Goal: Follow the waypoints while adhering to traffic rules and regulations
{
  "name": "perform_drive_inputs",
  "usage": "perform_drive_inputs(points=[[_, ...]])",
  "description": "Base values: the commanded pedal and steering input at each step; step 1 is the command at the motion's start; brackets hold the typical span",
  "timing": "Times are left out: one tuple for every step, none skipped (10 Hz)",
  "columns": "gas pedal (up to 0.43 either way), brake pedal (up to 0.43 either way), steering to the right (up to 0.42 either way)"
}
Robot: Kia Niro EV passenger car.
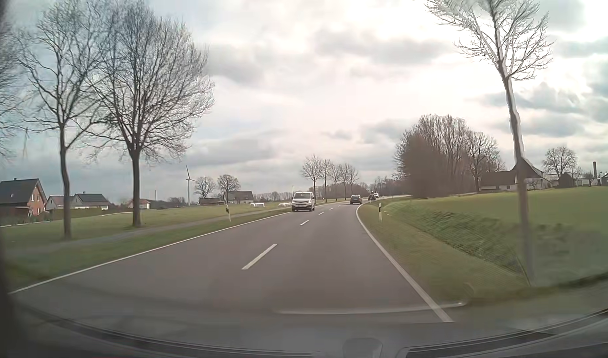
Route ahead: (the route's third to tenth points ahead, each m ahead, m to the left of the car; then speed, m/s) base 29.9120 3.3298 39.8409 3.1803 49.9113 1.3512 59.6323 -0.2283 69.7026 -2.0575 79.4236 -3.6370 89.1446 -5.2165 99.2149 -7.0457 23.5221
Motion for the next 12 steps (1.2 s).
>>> perform_drive_inputs(points=[[0.268, 0.0, 0.012], [0.268, 0.0, 0.014], [0.268, 0.0, 0.014], [0.268, 0.0, 0.014], [0.26, 0.0, 0.014], [0.26, 0.0, 0.014], [0.26, 0.0, 0.014], [0.26, 0.0, 0.014], [0.26, 0.0, 0.014], [0.26, 0.0, 0.014], [0.26, 0.0, 0.014], [0.26, 0.0, 0.016]])
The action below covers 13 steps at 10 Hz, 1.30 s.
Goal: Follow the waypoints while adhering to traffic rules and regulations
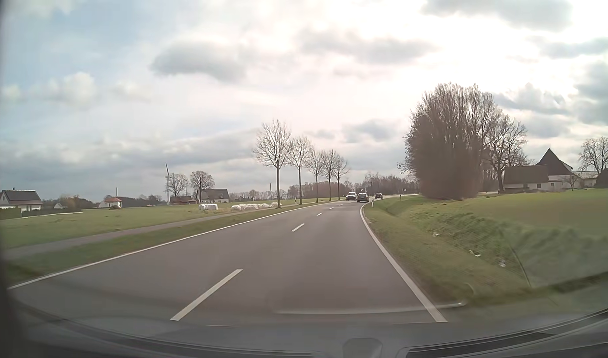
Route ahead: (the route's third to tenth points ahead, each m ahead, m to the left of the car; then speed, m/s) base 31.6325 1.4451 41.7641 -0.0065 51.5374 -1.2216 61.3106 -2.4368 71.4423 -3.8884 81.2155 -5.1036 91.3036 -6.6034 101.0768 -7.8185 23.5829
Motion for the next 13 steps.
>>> perform_drive_inputs(points=[[0.26, 0.0, 0.019], [0.26, 0.0, 0.019], [0.26, 0.0, 0.018], [0.268, 0.0, 0.017], [0.268, 0.0, 0.017], [0.268, 0.0, 0.017], [0.268, 0.0, 0.017], [0.268, 0.0, 0.017], [0.268, 0.0, 0.019], [0.268, 0.0, 0.02], [0.268, 0.0, 0.02], [0.268, 0.0, 0.02], [0.268, 0.0, 0.02]])
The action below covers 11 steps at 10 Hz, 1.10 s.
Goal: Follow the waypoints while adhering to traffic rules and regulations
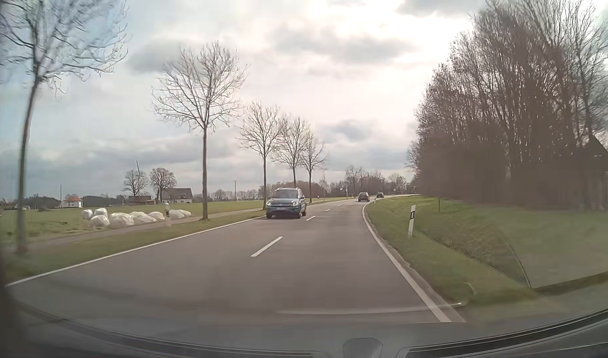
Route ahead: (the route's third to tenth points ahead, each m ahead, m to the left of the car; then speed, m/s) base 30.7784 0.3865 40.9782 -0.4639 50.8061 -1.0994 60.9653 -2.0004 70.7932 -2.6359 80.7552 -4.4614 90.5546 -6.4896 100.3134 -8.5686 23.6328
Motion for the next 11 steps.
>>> perform_drive_inputs(points=[[0.268, 0.0, 0.019], [0.268, 0.0, 0.019], [0.268, 0.0, 0.018], [0.268, 0.0, 0.019], [0.268, 0.0, 0.018], [0.268, 0.0, 0.018], [0.268, 0.0, 0.016], [0.268, 0.0, 0.016], [0.268, 0.0, 0.016], [0.268, 0.0, 0.016], [0.268, 0.0, 0.016]])
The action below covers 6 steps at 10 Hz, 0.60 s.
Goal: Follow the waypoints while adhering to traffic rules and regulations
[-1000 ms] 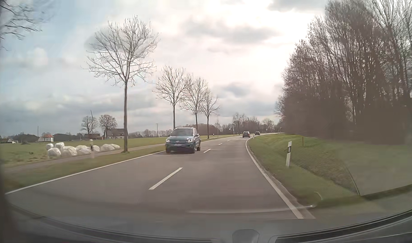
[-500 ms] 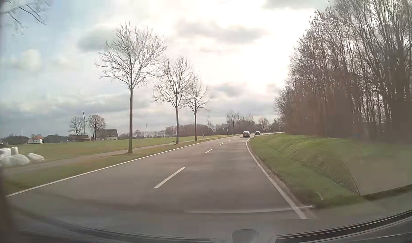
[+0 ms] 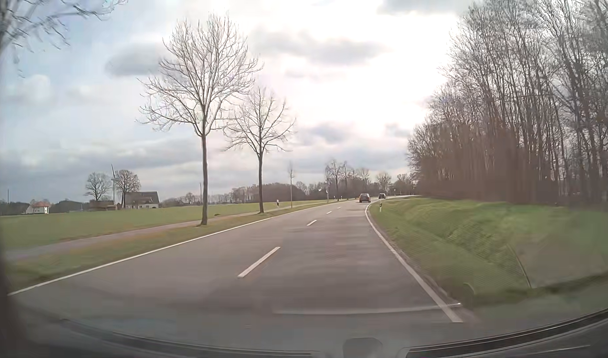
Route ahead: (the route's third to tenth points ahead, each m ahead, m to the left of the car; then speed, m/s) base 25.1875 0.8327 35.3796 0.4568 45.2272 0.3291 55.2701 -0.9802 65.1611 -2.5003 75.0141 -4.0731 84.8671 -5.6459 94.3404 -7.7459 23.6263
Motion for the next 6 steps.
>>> perform_drive_inputs(points=[[0.268, 0.0, 0.018], [0.268, 0.0, 0.022], [0.268, 0.0, 0.024], [0.268, 0.0, 0.024], [0.268, 0.0, 0.024], [0.268, 0.0, 0.022]])
